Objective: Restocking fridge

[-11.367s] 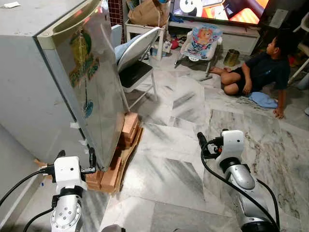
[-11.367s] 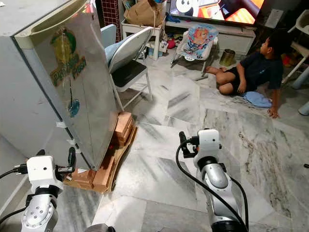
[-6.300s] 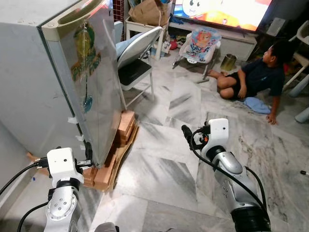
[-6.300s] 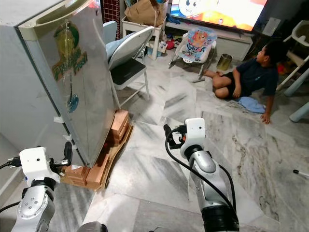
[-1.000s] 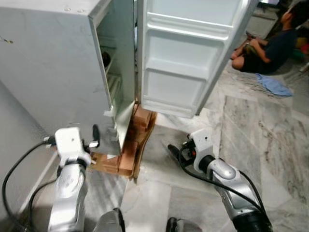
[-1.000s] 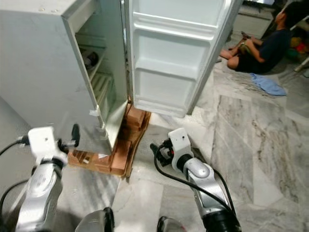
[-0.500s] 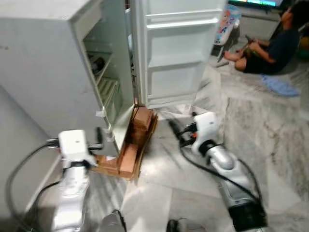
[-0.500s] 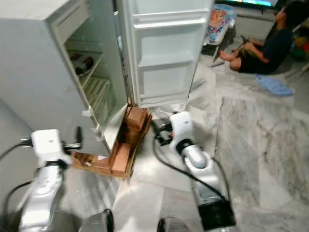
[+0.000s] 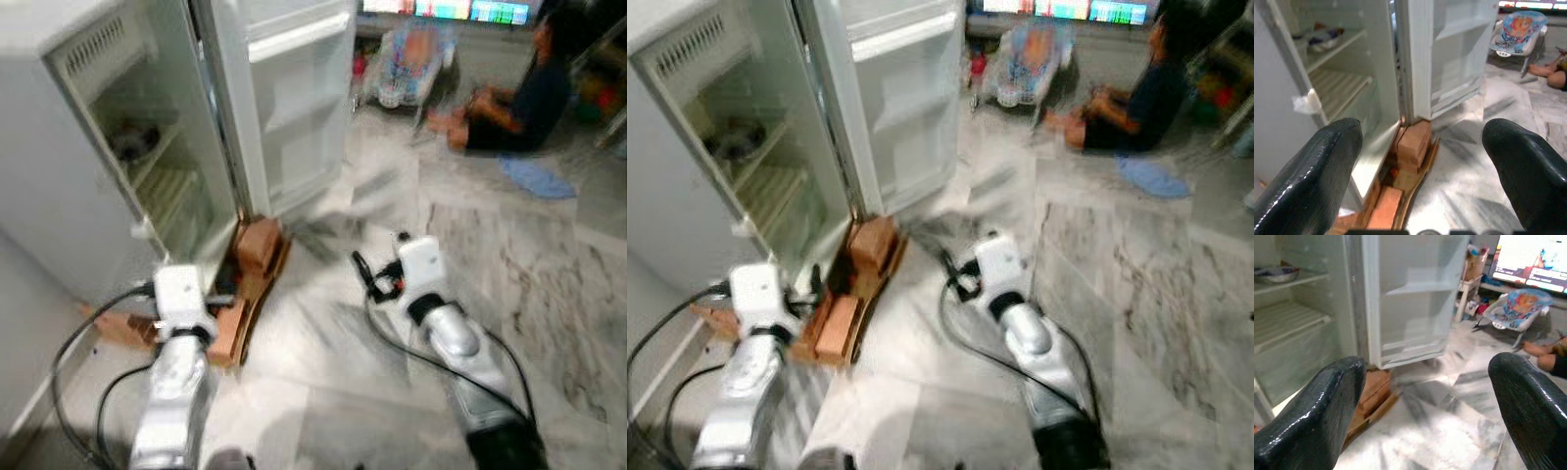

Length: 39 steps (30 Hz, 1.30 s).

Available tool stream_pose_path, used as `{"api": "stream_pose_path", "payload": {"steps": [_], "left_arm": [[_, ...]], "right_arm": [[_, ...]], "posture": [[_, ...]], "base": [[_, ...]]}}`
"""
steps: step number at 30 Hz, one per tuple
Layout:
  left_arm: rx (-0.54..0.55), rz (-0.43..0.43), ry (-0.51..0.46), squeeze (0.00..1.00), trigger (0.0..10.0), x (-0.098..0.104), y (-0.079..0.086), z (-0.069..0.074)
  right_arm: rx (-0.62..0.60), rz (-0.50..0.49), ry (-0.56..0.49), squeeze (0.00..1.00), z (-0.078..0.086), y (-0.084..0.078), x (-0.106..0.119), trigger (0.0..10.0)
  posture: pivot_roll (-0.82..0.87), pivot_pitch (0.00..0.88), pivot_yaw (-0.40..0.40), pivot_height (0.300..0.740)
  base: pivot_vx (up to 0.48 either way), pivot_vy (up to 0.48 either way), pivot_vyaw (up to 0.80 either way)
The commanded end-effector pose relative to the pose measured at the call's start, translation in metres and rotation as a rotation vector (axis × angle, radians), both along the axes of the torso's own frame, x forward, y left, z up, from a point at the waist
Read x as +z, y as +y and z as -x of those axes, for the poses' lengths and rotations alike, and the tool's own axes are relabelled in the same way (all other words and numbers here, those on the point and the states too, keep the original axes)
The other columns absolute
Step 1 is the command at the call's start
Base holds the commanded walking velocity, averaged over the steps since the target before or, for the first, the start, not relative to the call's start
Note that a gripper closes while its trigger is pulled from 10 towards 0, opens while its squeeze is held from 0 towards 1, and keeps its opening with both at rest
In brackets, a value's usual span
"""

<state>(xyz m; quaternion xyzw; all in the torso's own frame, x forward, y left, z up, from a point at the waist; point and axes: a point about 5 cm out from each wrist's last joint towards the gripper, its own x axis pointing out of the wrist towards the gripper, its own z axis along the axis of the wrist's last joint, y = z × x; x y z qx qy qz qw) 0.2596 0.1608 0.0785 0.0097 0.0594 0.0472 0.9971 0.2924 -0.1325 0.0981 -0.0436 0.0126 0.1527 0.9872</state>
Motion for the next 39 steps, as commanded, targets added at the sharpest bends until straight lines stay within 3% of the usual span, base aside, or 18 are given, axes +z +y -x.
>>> {"api": "stream_pose_path", "payload": {"steps": [1,7,13,25,33,39], "left_arm": [[0.035,-0.034,0.006,0.0,10.0,-0.001,0.012,0.001],[0.042,-0.063,-0.023,0.0,10.0,0.004,0.015,-0.008],[0.015,-0.077,-0.039,0.0,10.0,0.007,0.009,-0.012],[0.011,-0.089,-0.049,0.0,10.0,0.01,0.0,-0.015],[0.009,-0.061,-0.016,0.0,10.0,0.001,-0.009,-0.01],[0.032,-0.053,0.012,0.0,10.0,-0.007,-0.008,-0.009]], "right_arm": [[0.04,-0.012,-0.004,0.0,-0.001,0.011,0.003,10.0],[0.048,-0.034,-0.103,0.0,-0.013,0.013,0.02,10.0],[0.046,-0.016,-0.071,0.0,-0.016,0.012,0.015,10.0],[0.085,-0.011,-0.101,0.0,-0.017,0.018,0.022,10.0],[0.073,-0.011,-0.115,0.0,-0.018,0.016,0.023,10.0],[0.067,-0.021,-0.101,0.0,-0.012,0.014,0.016,10.0]], "posture": [[-0.01,0.043,0.003,0.74],[-0.01,0.034,0.004,0.74],[-0.01,0.03,-0.004,0.74],[-0.03,0.06,-0.016,0.74],[-0.03,0.064,-0.008,0.74],[-0.04,0.062,-0.007,0.74]], "base": [[0.394,-0.274,0.0],[0.427,-0.087,0.0],[0.442,0.0,0.0],[0.443,0.0,-0.78],[0.443,0.0,-0.8],[0.446,0.0,0.0]]}}
